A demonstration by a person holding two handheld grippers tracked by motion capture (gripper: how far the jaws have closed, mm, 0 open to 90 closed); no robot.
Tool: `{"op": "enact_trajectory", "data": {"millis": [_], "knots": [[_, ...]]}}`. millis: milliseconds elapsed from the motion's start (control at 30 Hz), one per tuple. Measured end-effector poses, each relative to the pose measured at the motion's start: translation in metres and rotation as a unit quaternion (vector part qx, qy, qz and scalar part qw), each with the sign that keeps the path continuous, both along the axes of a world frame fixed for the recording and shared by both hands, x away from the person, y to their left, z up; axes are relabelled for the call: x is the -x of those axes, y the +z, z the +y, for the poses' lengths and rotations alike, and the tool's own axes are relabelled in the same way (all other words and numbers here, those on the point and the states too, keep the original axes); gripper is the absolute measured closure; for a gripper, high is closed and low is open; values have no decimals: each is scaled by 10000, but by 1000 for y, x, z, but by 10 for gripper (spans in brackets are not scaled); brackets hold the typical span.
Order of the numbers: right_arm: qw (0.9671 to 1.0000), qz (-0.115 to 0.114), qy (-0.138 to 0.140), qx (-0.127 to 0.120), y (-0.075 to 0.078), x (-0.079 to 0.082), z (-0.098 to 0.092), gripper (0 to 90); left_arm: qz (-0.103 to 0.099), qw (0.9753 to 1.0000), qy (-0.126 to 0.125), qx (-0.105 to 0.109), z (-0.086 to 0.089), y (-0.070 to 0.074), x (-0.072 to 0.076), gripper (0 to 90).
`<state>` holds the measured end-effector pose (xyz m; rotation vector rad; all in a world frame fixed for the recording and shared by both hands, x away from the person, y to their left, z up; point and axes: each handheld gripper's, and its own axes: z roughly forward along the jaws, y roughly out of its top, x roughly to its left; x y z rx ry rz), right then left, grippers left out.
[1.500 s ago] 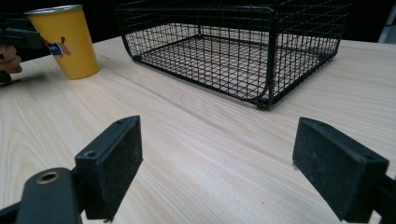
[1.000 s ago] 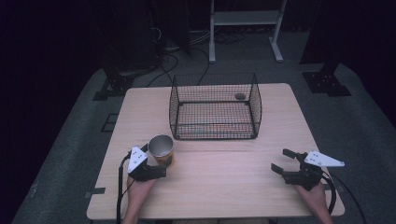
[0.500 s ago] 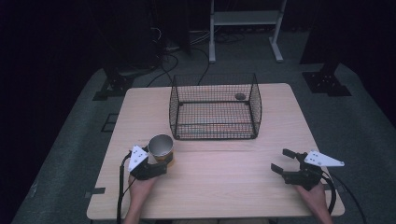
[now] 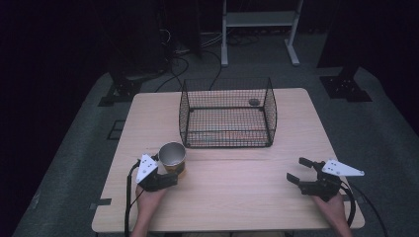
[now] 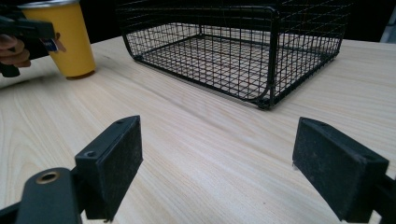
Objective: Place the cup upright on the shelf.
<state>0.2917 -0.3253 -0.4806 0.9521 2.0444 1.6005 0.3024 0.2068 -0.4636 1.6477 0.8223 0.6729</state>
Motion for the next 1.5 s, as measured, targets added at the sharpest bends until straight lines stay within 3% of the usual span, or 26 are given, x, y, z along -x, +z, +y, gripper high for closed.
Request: {"op": "enact_trajectory", "data": {"millis": [133, 367, 700, 1000, 1200, 1500], "knots": [[10000, -1, -2, -1, 0, 0, 0, 148, -98, 9998, -160, 68, -6, 11, 2, 151], [10000, -7, 4, 5, 0, 0, 0, 148, -124, 9988, -471, -77, -22, 30, 1, 151], [10000, -7, 7, 6, 0, 0, 0, 148, -252, 9962, -835, -54, -46, 53, -9, 151], [10000, -9, 15, 8, 0, 0, 0, 148, -335, 9939, -1048, -111, -63, 65, -17, 152], [10000, -6, 9, 5, 0, 0, 0, 148, -274, 9928, -1164, -90, -72, 72, -26, 151], [10000, -2, 8, -1, 0, 0, 0, 148, -301, 9912, -1286, -65, -83, 92, -43, 151]]}}
